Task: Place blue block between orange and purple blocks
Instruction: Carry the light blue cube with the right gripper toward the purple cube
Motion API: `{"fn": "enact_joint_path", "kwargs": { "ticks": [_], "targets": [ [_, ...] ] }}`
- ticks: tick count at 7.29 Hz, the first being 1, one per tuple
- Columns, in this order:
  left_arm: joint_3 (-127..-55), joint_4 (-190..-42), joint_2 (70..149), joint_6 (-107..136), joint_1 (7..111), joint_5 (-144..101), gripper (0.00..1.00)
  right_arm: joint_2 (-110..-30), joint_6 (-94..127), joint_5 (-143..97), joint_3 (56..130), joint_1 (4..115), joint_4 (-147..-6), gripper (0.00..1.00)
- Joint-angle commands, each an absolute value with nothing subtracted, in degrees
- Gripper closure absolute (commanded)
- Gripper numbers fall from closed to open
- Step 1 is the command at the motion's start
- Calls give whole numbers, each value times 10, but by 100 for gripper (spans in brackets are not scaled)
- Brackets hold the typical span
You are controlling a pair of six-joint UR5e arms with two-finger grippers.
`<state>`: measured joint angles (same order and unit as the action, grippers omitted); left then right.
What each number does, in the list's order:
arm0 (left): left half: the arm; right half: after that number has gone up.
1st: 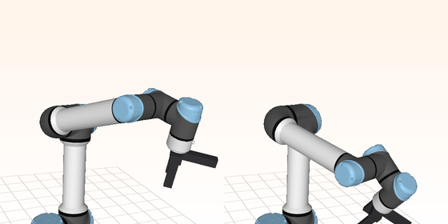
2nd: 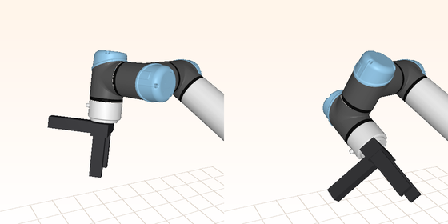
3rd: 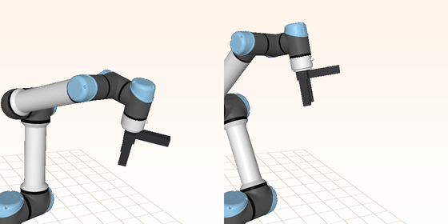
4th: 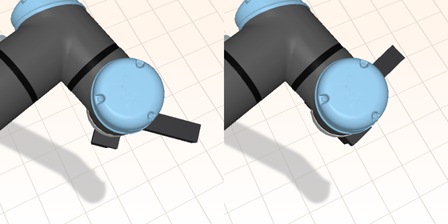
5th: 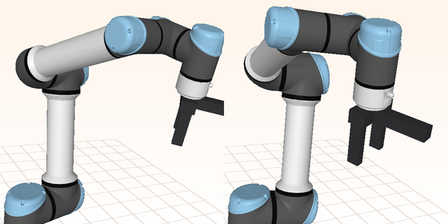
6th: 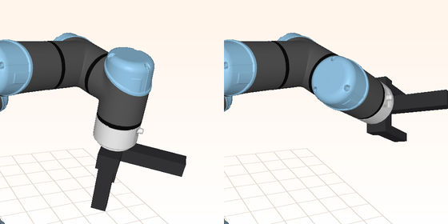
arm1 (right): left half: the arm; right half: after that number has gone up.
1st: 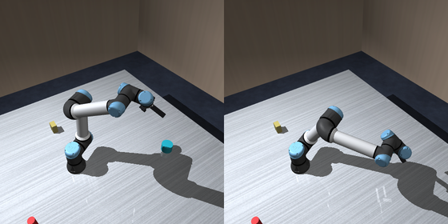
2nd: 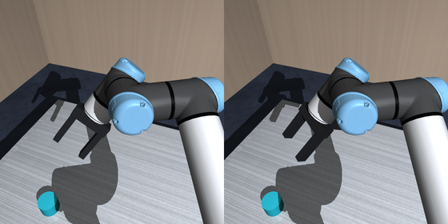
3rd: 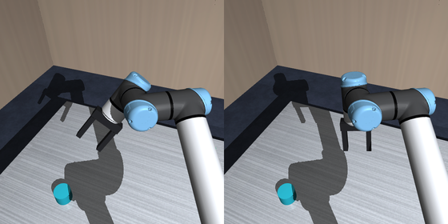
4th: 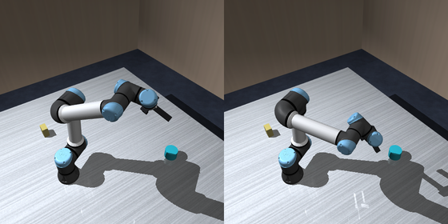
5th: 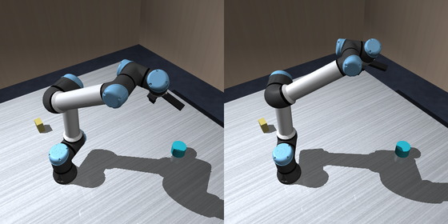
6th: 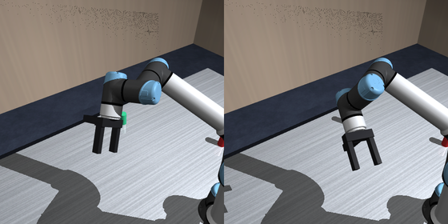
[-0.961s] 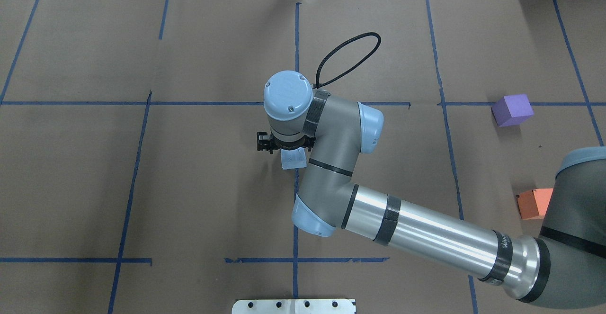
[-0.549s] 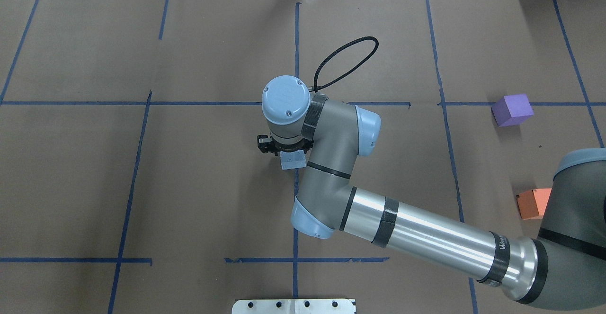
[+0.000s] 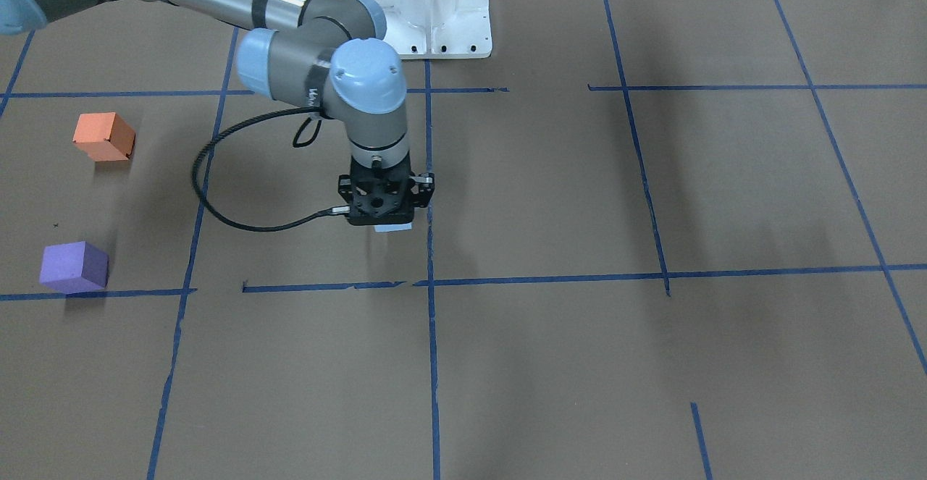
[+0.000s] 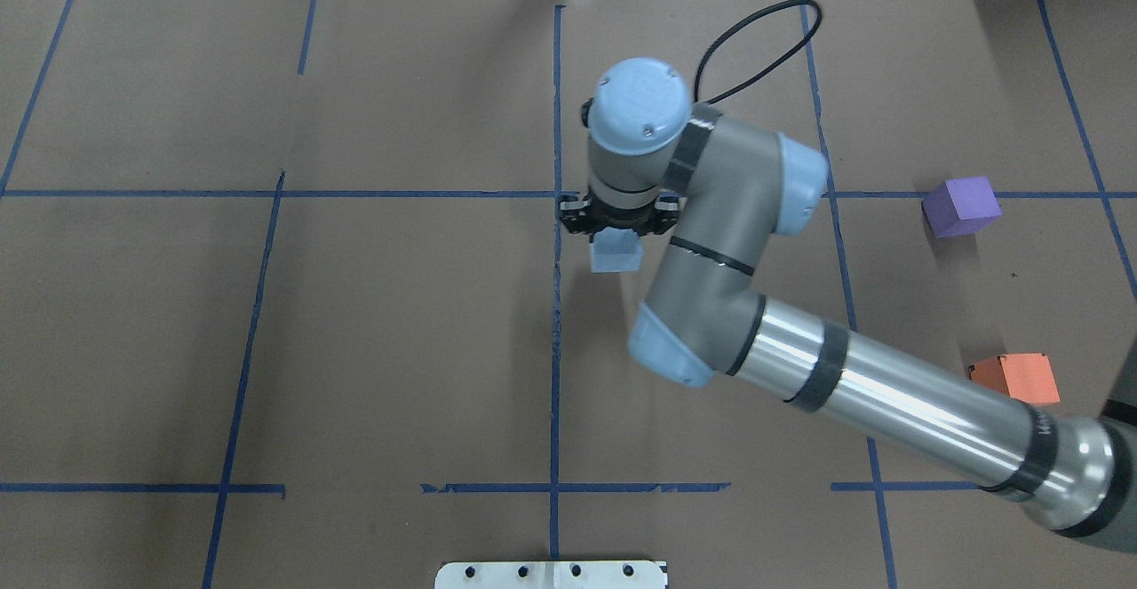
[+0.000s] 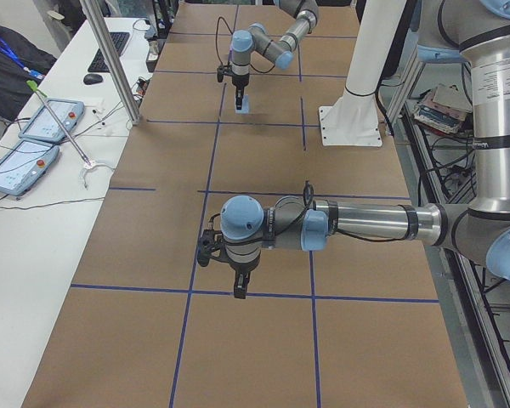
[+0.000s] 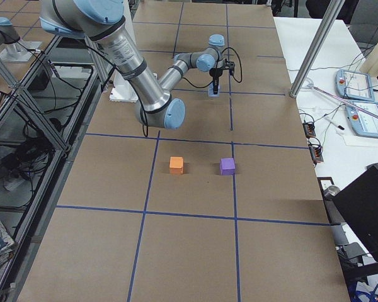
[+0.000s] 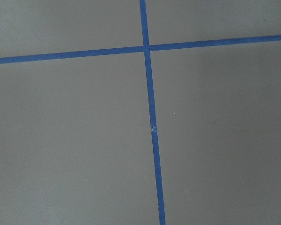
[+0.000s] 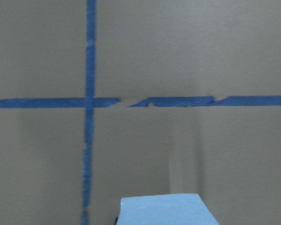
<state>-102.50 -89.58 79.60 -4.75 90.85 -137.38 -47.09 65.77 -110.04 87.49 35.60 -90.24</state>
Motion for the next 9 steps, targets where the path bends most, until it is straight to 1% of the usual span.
{"fn": "enact_joint_path", "kwargs": {
  "ticks": [1, 2, 3, 4, 5, 7, 8, 9],
  "targets": [
    [-1026, -896, 796, -47, 908, -1374, 0, -635, 581, -1135, 1034, 421, -929, 69],
    [-1026, -896, 797, -47, 908, -1374, 0, -709, 524, -1145, 1073, 452, -925, 69],
    [-1027, -896, 797, -47, 908, -1374, 0, -784, 471, -1175, 1080, 494, -883, 68],
    [-1027, -896, 797, -47, 908, -1374, 0, -856, 450, -1202, 1076, 523, -796, 68],
    [-1030, -900, 797, -46, 908, -1374, 0, -910, 450, -1212, 1075, 533, -744, 67],
    [-1030, -904, 798, -45, 908, -1374, 0, -931, 454, -1215, 1015, 533, -656, 67],
    [-1031, -904, 798, -45, 908, -1374, 0, -931, 455, -1214, 981, 533, -616, 65],
    [-1033, -904, 798, -45, 908, -1374, 0, -931, 454, -1214, 970, 533, -609, 45]
  ]
}}
